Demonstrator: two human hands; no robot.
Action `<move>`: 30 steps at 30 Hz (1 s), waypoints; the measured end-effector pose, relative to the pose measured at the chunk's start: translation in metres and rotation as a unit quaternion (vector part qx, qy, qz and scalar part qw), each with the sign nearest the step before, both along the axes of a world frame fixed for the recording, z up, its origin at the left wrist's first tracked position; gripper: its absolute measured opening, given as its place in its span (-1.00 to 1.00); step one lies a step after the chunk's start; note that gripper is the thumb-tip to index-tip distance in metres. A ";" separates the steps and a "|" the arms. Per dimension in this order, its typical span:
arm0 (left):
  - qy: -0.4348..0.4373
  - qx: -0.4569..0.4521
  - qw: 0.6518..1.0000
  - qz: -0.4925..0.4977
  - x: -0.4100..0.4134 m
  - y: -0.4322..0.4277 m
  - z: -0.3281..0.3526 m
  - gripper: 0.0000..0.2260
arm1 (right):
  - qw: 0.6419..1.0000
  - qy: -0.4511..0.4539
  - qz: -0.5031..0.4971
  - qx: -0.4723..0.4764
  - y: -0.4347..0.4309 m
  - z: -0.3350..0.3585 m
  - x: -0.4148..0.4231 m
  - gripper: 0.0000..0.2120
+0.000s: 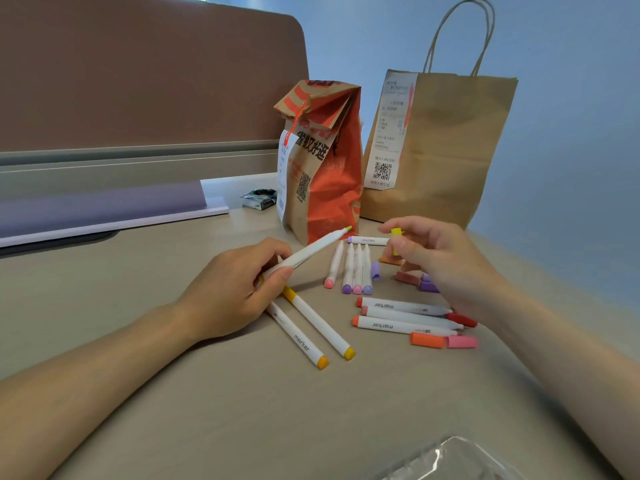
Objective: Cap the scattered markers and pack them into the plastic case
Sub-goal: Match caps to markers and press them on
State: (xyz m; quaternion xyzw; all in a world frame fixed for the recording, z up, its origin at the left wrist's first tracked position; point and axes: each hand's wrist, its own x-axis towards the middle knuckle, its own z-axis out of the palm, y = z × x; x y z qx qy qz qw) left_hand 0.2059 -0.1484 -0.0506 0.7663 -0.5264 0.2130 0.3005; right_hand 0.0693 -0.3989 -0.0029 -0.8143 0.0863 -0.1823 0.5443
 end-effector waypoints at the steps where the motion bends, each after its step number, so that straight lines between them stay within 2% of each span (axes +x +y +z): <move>1: -0.004 0.002 1.000 0.000 0.000 0.000 0.000 -0.82 | 0.999 -0.002 0.001 0.038 0.000 0.001 -0.001 -0.86; 3: -0.009 0.003 1.000 -0.003 -0.001 0.001 0.000 -0.82 | 0.995 -0.014 0.000 0.100 0.001 0.002 -0.002 -0.93; 5: -0.016 0.008 1.000 -0.009 -0.001 0.002 0.000 -0.82 | 0.990 -0.028 0.002 0.137 0.002 0.003 -0.002 -0.91; 11: -0.053 0.019 0.998 -0.015 -0.005 0.002 0.003 -0.83 | 0.986 -0.037 0.011 0.160 0.009 0.004 -0.006 -0.81; 16: -0.067 0.023 0.997 -0.019 -0.007 0.002 0.004 -0.83 | 0.991 -0.038 0.026 0.122 0.011 0.005 -0.007 -0.91; 20: -0.068 0.036 0.997 -0.018 -0.008 0.001 0.005 -0.78 | 0.992 -0.037 0.040 0.110 0.014 0.005 -0.008 -0.86; 25: -0.078 0.053 0.995 -0.031 -0.009 0.001 0.008 -0.77 | 0.996 -0.035 0.059 0.053 0.021 0.004 -0.009 -0.85; 30: -0.096 0.027 0.994 -0.048 -0.008 0.000 0.021 -0.80 | 0.998 -0.046 0.049 0.003 0.026 0.006 -0.011 -0.86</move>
